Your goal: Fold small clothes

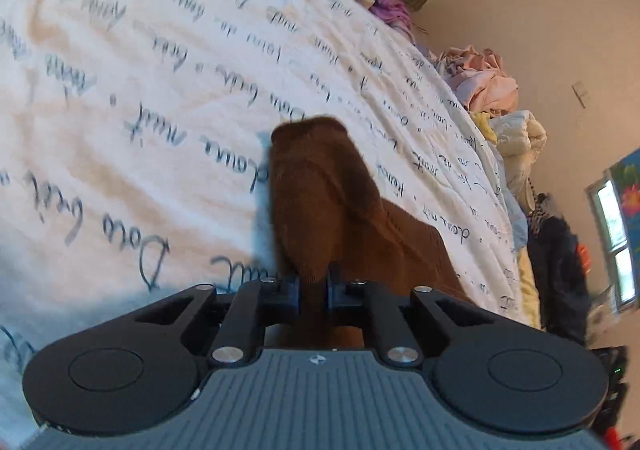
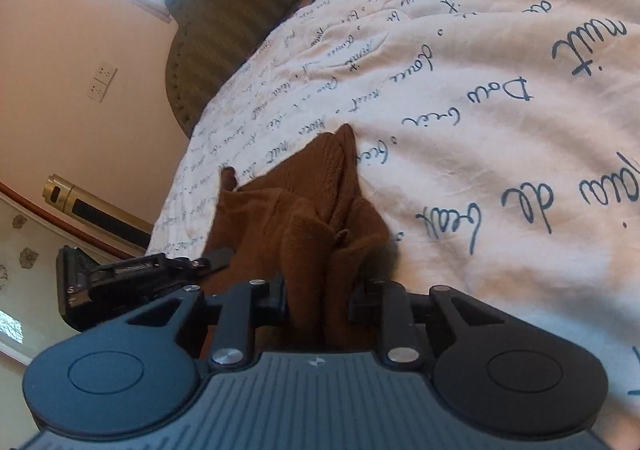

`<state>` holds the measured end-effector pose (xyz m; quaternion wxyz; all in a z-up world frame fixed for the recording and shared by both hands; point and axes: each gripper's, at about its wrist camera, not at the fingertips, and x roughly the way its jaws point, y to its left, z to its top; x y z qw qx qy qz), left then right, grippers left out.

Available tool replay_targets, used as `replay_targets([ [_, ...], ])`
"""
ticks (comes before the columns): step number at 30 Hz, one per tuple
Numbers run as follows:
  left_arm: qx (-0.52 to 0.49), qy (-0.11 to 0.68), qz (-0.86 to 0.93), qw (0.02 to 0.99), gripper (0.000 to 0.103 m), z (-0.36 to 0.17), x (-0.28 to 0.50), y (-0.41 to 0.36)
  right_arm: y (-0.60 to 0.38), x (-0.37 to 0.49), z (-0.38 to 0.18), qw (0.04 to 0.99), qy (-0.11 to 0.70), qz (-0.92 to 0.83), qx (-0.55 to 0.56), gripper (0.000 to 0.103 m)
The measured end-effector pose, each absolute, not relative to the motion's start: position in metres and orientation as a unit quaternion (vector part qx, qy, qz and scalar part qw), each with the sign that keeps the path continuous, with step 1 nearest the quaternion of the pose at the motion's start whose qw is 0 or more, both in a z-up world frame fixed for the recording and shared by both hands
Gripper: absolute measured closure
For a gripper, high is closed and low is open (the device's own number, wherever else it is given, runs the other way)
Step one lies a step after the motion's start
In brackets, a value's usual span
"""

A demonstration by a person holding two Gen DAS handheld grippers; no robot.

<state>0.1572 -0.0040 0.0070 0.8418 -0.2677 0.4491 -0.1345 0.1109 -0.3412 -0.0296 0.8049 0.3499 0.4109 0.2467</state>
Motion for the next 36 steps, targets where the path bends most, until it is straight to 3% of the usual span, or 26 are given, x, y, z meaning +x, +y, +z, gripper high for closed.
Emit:
replay_targets([
  [4, -0.243, 0.441, -0.136, 0.853, 0.096, 0.037, 0.162, 0.014, -0.328, 0.111, -0.014, 0.806, 0.398, 0.261, 0.351, 0.080],
  [5, -0.231, 0.432, -0.134, 0.861, 0.102, 0.046, 0.164, 0.020, -0.324, 0.113, -0.011, 0.805, 0.394, 0.266, 0.354, 0.080],
  [8, -0.205, 0.405, -0.114, 0.884, 0.103, 0.066, 0.169, 0.037, -0.311, 0.121, -0.006, 0.797, 0.379, 0.289, 0.371, 0.080],
  [11, -0.240, 0.414, -0.135, 0.868, 0.102, 0.066, 0.169, 0.057, -0.303, 0.131, -0.010, 0.797, 0.380, 0.287, 0.372, 0.080],
  [12, -0.257, 0.415, -0.143, 0.861, 0.092, 0.062, 0.165, 0.063, -0.306, 0.134, -0.013, 0.798, 0.384, 0.279, 0.372, 0.078],
  [13, -0.273, 0.421, -0.147, 0.853, 0.067, 0.054, 0.161, 0.067, -0.313, 0.135, -0.017, 0.796, 0.389, 0.269, 0.377, 0.077],
  [14, -0.287, 0.423, -0.156, 0.845, 0.051, 0.047, 0.154, 0.069, -0.320, 0.135, -0.019, 0.795, 0.393, 0.261, 0.382, 0.076],
  [15, -0.299, 0.420, -0.165, 0.841, 0.028, 0.039, 0.147, 0.069, -0.328, 0.134, -0.022, 0.794, 0.400, 0.253, 0.381, 0.074],
  [16, -0.306, 0.414, -0.170, 0.840, 0.025, 0.032, 0.140, 0.068, -0.334, 0.132, -0.024, 0.793, 0.406, 0.251, 0.378, 0.072],
  [18, -0.325, 0.421, -0.174, 0.829, 0.026, 0.016, 0.136, 0.059, -0.342, 0.130, -0.028, 0.792, 0.416, 0.245, 0.374, 0.059],
  [22, -0.344, 0.448, -0.177, 0.806, 0.032, -0.007, 0.148, 0.035, -0.342, 0.134, -0.035, 0.781, 0.421, 0.248, 0.390, 0.054],
  [23, -0.337, 0.441, -0.174, 0.813, 0.034, -0.006, 0.150, 0.029, -0.342, 0.136, -0.037, 0.774, 0.420, 0.251, 0.402, 0.049],
  [24, -0.333, 0.444, -0.173, 0.814, 0.054, -0.007, 0.155, 0.025, -0.341, 0.138, -0.039, 0.770, 0.419, 0.253, 0.411, 0.044],
  [25, -0.330, 0.460, -0.172, 0.806, 0.092, -0.009, 0.161, 0.022, -0.338, 0.140, -0.041, 0.768, 0.420, 0.253, 0.413, 0.044],
  [26, -0.321, 0.480, -0.162, 0.800, 0.089, -0.012, 0.167, 0.017, -0.334, 0.142, -0.044, 0.769, 0.425, 0.251, 0.407, 0.048],
  [27, -0.305, 0.479, -0.156, 0.808, 0.090, -0.010, 0.167, 0.014, -0.328, 0.142, -0.046, 0.774, 0.432, 0.249, 0.391, 0.072],
  [28, -0.284, 0.471, -0.155, 0.820, 0.090, -0.003, 0.165, 0.011, -0.323, 0.142, -0.047, 0.776, 0.443, 0.248, 0.374, 0.078],
  [36, -0.203, 0.381, -0.161, 0.887, 0.091, 0.079, 0.157, 0.039, -0.292, 0.139, -0.002, 0.787, 0.382, 0.311, 0.372, 0.080],
])
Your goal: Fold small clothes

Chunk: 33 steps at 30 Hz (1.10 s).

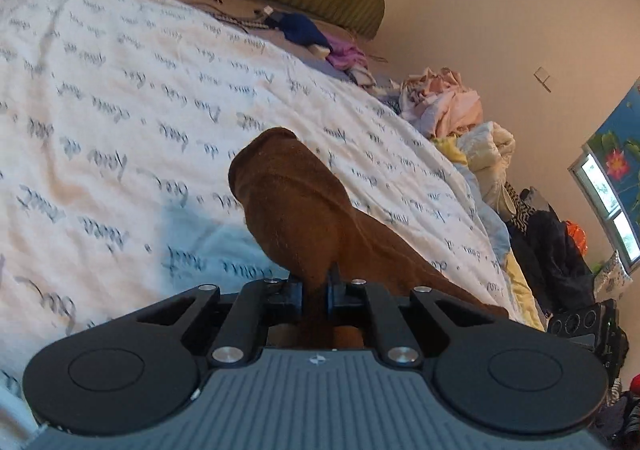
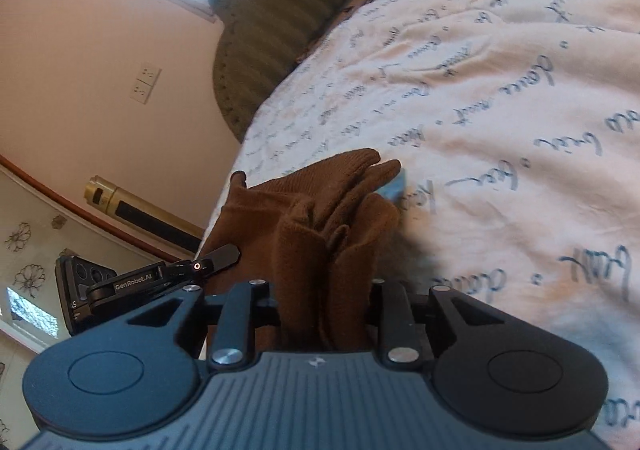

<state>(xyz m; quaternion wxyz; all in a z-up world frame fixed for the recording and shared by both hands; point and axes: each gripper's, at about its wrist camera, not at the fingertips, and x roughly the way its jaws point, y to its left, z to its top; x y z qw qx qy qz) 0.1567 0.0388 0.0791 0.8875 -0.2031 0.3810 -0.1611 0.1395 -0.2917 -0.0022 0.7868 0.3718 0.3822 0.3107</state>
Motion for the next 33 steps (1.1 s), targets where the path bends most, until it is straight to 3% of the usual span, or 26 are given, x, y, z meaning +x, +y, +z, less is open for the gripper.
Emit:
replay_targets([
  [2, -0.196, 0.388, -0.147, 0.888, 0.090, 0.081, 0.171, 0.052, -0.277, 0.150, 0.001, 0.784, 0.373, 0.323, 0.376, 0.079],
  [4, -0.167, 0.403, -0.109, 0.893, 0.082, 0.066, 0.186, 0.062, -0.263, 0.167, -0.008, 0.776, 0.385, 0.311, 0.390, 0.075],
  [7, -0.196, 0.424, -0.061, 0.882, 0.079, 0.043, 0.176, 0.090, -0.255, 0.183, -0.034, 0.781, 0.435, 0.241, 0.378, 0.060],
  [8, -0.218, 0.425, -0.081, 0.875, 0.076, 0.040, 0.164, 0.102, -0.261, 0.179, -0.042, 0.774, 0.439, 0.232, 0.394, 0.061],
  [9, -0.233, 0.420, -0.097, 0.872, 0.062, 0.039, 0.149, 0.109, -0.268, 0.171, -0.043, 0.766, 0.425, 0.242, 0.416, 0.055],
  [10, -0.246, 0.412, -0.106, 0.871, 0.041, 0.037, 0.131, 0.115, -0.275, 0.161, -0.041, 0.763, 0.415, 0.254, 0.426, 0.048],
  [12, -0.275, 0.409, -0.123, 0.861, 0.023, 0.029, 0.102, 0.122, -0.285, 0.136, -0.031, 0.775, 0.402, 0.267, 0.409, 0.024],
  [18, -0.340, 0.430, -0.195, 0.814, 0.027, 0.006, 0.057, 0.098, -0.283, 0.088, -0.026, 0.764, 0.417, 0.309, 0.383, 0.024],
  [20, -0.302, 0.446, -0.194, 0.820, 0.062, 0.001, 0.059, 0.080, -0.270, 0.084, -0.031, 0.766, 0.432, 0.303, 0.366, 0.032],
  [21, -0.283, 0.459, -0.182, 0.822, 0.078, 0.000, 0.062, 0.075, -0.263, 0.085, -0.036, 0.763, 0.443, 0.301, 0.362, 0.065],
  [22, -0.271, 0.465, -0.174, 0.825, 0.078, 0.001, 0.064, 0.073, -0.257, 0.088, -0.042, 0.753, 0.459, 0.301, 0.363, 0.078],
  [24, -0.253, 0.459, -0.172, 0.834, 0.080, 0.011, 0.061, 0.077, -0.252, 0.084, -0.042, 0.754, 0.457, 0.302, 0.362, 0.081],
  [29, -0.177, 0.459, -0.154, 0.857, 0.076, 0.014, 0.051, 0.081, -0.245, 0.070, -0.038, 0.771, 0.455, 0.307, 0.323, 0.081],
  [32, -0.185, 0.448, -0.152, 0.861, 0.066, 0.016, 0.040, 0.081, -0.257, 0.068, -0.054, 0.754, 0.440, 0.313, 0.374, 0.079],
  [33, -0.187, 0.438, -0.148, 0.867, 0.057, 0.024, 0.032, 0.082, -0.264, 0.069, -0.054, 0.743, 0.443, 0.309, 0.395, 0.074],
])
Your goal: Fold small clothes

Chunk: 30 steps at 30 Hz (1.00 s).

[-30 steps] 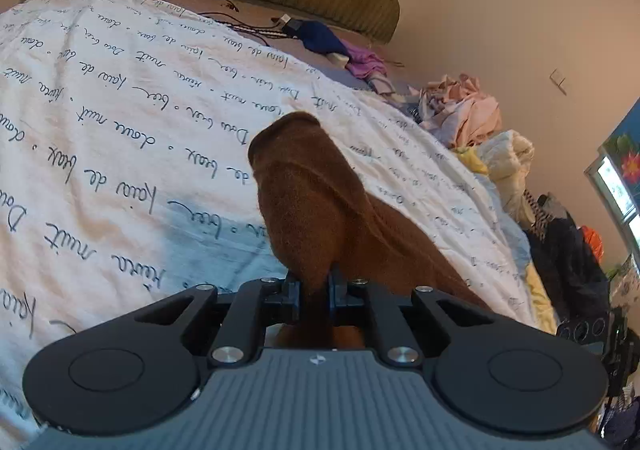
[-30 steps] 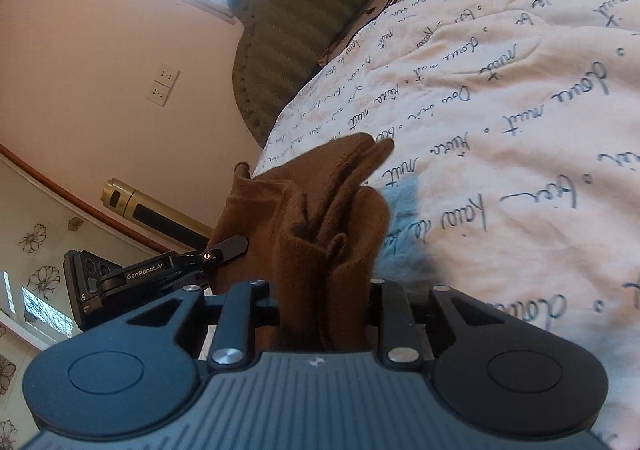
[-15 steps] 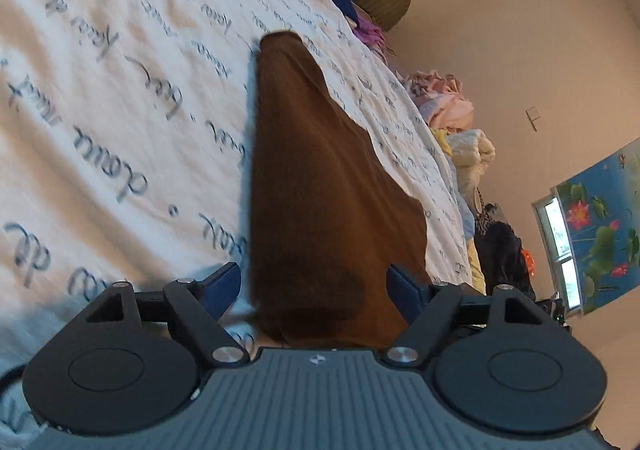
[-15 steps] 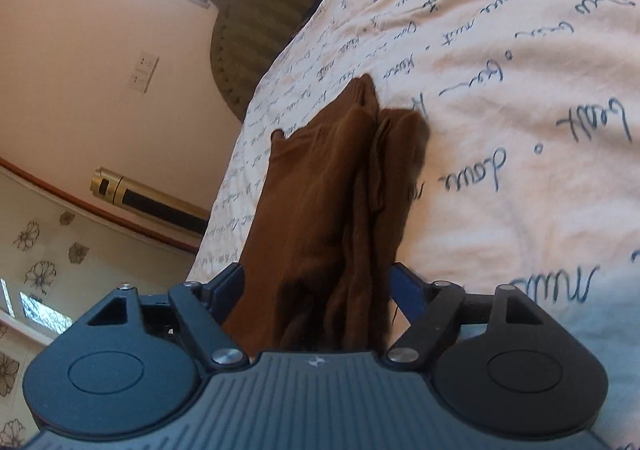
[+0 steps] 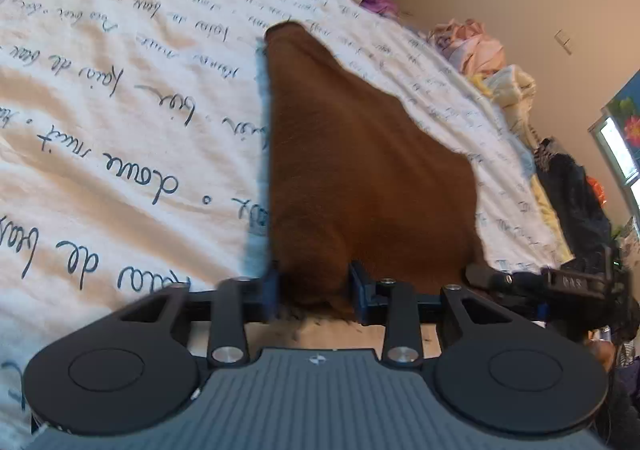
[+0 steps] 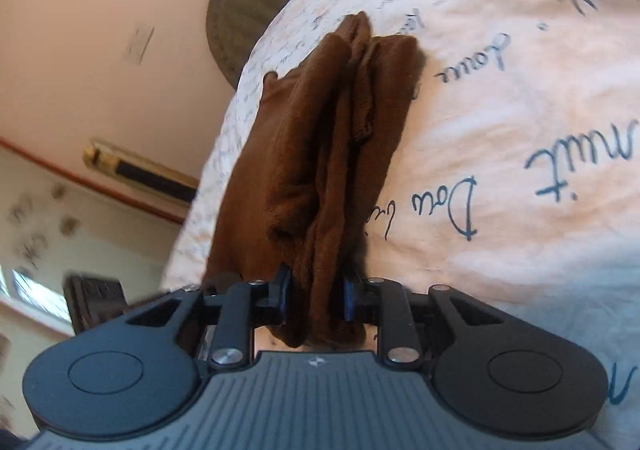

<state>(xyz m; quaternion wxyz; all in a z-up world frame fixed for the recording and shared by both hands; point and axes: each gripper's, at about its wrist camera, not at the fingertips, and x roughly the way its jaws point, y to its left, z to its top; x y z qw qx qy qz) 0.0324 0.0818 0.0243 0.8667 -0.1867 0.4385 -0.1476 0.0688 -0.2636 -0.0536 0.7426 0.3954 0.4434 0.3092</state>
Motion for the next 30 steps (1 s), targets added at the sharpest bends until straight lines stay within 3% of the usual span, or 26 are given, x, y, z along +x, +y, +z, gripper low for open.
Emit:
replay_targets([
  [4, -0.104, 0.340, -0.122, 0.927, 0.027, 0.062, 0.002, 0.068, -0.298, 0.072, -0.025, 0.775, 0.385, 0.277, 0.417, 0.068],
  [7, -0.014, 0.297, -0.117, 0.947, 0.025, 0.068, -0.006, 0.040, -0.310, 0.093, -0.012, 0.784, 0.361, 0.259, 0.434, 0.068],
  [13, -0.004, 0.349, -0.111, 0.931, 0.026, 0.029, 0.016, 0.015, -0.277, 0.154, -0.018, 0.777, 0.415, 0.246, 0.404, 0.068],
  [14, -0.008, 0.361, -0.109, 0.926, 0.026, 0.024, 0.018, 0.013, -0.271, 0.160, -0.021, 0.778, 0.423, 0.246, 0.395, 0.076],
  [15, -0.016, 0.367, -0.112, 0.923, 0.026, 0.022, 0.019, 0.012, -0.266, 0.164, -0.020, 0.785, 0.419, 0.251, 0.382, 0.095],
  [18, -0.031, 0.387, -0.130, 0.912, 0.024, 0.013, 0.020, 0.011, -0.268, 0.175, -0.015, 0.819, 0.417, 0.230, 0.319, 0.097],
  [22, -0.038, 0.390, -0.127, 0.911, 0.022, 0.008, 0.023, 0.013, -0.280, 0.184, -0.036, 0.817, 0.442, 0.196, 0.314, 0.098],
  [25, -0.060, 0.383, -0.131, 0.913, 0.027, 0.021, 0.014, 0.026, -0.287, 0.162, -0.015, 0.838, 0.399, 0.184, 0.323, 0.094],
  [28, -0.068, 0.350, -0.136, 0.924, 0.025, 0.043, -0.002, 0.035, -0.286, 0.129, 0.013, 0.850, 0.344, 0.207, 0.341, 0.094],
  [30, -0.061, 0.327, -0.137, 0.933, 0.022, 0.053, -0.002, 0.031, -0.266, 0.119, 0.028, 0.840, 0.352, 0.259, 0.321, 0.088],
])
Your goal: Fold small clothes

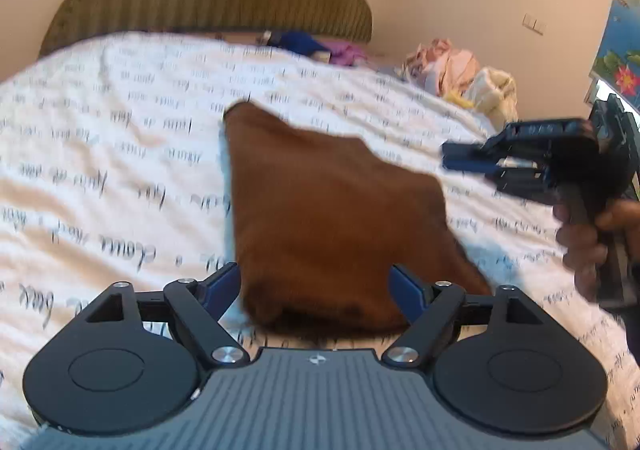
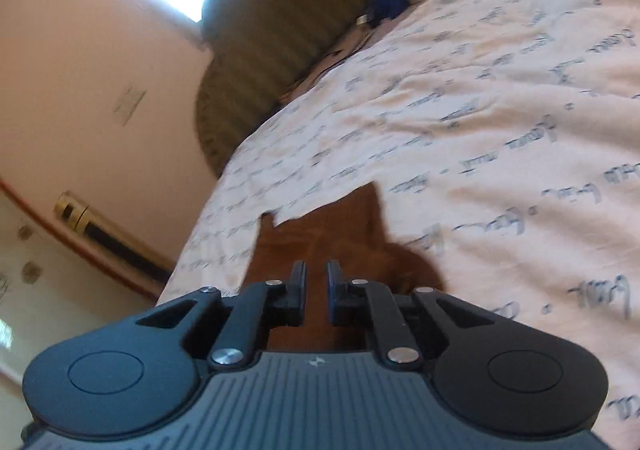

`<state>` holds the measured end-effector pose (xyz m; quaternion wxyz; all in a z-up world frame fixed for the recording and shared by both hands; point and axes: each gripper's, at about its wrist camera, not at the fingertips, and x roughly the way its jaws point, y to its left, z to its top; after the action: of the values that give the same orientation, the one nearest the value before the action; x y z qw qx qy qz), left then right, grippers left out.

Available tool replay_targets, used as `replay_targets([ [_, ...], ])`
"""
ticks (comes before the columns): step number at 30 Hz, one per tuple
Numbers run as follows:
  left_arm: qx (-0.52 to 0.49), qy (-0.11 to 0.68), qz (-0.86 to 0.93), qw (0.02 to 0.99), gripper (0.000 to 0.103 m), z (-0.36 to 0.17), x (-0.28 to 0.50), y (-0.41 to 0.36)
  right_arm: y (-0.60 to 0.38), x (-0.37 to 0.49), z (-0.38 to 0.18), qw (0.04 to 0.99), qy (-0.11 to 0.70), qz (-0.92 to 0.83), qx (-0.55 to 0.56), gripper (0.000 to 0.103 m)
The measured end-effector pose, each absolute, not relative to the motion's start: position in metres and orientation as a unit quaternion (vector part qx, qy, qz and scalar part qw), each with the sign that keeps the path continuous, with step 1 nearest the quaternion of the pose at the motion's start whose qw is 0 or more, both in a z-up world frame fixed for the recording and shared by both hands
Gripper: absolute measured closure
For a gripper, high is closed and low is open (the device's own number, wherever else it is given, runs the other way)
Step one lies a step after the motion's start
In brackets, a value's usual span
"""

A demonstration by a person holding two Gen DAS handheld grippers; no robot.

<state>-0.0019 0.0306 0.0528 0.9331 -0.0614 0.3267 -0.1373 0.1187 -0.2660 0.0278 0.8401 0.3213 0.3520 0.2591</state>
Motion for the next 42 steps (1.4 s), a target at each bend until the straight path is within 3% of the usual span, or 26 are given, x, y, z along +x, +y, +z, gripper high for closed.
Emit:
replay_targets([
  [2, -0.037, 0.317, -0.145, 0.937, 0.021, 0.055, 0.008, 0.015, -0.240, 0.119, 0.033, 0.841, 0.366, 0.276, 0.287, 0.080],
  [5, -0.035, 0.374, -0.148, 0.915, 0.021, 0.029, 0.038, -0.003, -0.209, 0.143, 0.017, 0.844, 0.416, 0.237, 0.242, 0.055],
  [8, 0.011, 0.360, -0.153, 0.920, 0.011, 0.011, 0.039, -0.013, -0.207, 0.159, -0.010, 0.858, 0.397, 0.230, 0.232, 0.059],
  [11, 0.024, 0.362, -0.144, 0.920, 0.012, 0.014, 0.034, -0.017, -0.205, 0.159, -0.006, 0.862, 0.400, 0.218, 0.220, 0.061],
  [13, 0.009, 0.357, -0.140, 0.923, 0.021, 0.025, 0.025, -0.009, -0.199, 0.151, 0.006, 0.872, 0.400, 0.208, 0.190, 0.061],
  [18, -0.004, 0.357, -0.152, 0.922, 0.019, 0.032, 0.007, 0.006, -0.194, 0.094, 0.039, 0.874, 0.366, 0.256, 0.189, 0.054],
  [20, 0.003, 0.373, -0.145, 0.916, 0.018, 0.021, 0.015, 0.003, -0.188, 0.086, 0.028, 0.864, 0.393, 0.264, 0.173, 0.052],
  [22, 0.007, 0.376, -0.136, 0.917, 0.011, 0.014, 0.019, 0.001, -0.190, 0.089, 0.006, 0.872, 0.402, 0.245, 0.137, 0.054],
  [24, 0.008, 0.377, -0.134, 0.916, 0.011, 0.016, 0.019, -0.001, -0.204, 0.091, 0.002, 0.876, 0.389, 0.237, 0.158, 0.064],
  [31, 0.008, 0.375, -0.131, 0.918, 0.008, 0.012, 0.020, 0.000, -0.186, 0.049, 0.036, 0.869, 0.390, 0.265, 0.147, 0.061],
  [33, 0.012, 0.374, -0.131, 0.918, 0.006, 0.011, 0.020, -0.003, -0.182, 0.056, 0.007, 0.859, 0.429, 0.251, 0.119, 0.066],
  [35, 0.017, 0.373, -0.130, 0.918, 0.006, 0.010, 0.019, -0.004, -0.200, 0.059, -0.005, 0.855, 0.414, 0.265, 0.169, 0.071],
  [39, 0.013, 0.373, -0.129, 0.919, 0.005, 0.008, 0.020, -0.002, -0.196, 0.045, 0.026, 0.864, 0.397, 0.257, 0.172, 0.069],
  [42, 0.015, 0.371, -0.129, 0.919, 0.004, 0.007, 0.020, -0.004, -0.188, 0.052, 0.011, 0.856, 0.434, 0.246, 0.135, 0.073],
])
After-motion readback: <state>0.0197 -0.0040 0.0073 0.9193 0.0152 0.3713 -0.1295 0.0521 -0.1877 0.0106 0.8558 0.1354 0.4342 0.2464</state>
